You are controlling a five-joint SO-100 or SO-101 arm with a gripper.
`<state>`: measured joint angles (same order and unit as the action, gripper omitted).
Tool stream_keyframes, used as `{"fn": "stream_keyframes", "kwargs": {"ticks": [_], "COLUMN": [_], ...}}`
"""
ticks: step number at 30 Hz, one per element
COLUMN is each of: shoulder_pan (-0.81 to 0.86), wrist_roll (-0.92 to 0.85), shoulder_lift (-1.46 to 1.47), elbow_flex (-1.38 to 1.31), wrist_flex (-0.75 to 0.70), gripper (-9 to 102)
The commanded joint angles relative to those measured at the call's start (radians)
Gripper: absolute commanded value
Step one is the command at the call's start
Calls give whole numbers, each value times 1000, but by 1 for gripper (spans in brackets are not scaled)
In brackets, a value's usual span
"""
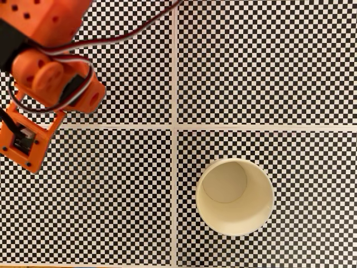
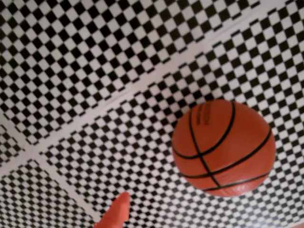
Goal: Grasp basketball and place into cup.
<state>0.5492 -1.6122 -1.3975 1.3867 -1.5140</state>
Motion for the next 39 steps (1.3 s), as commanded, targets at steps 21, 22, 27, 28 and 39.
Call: {"fn": "stream_keyframes", "kwargs": {"ticks": [21, 22, 27, 28, 39], "shoulder_pan": [61, 63, 63, 63, 77], "wrist_roll": [-78, -80, -94, -97, -112], "shoulder_lift": [89, 92, 115, 120, 129], "elbow_flex": [25, 25, 25, 25, 25], "wrist_flex": [103, 109, 132, 137, 153], "gripper": [60, 60, 60, 60, 50]}}
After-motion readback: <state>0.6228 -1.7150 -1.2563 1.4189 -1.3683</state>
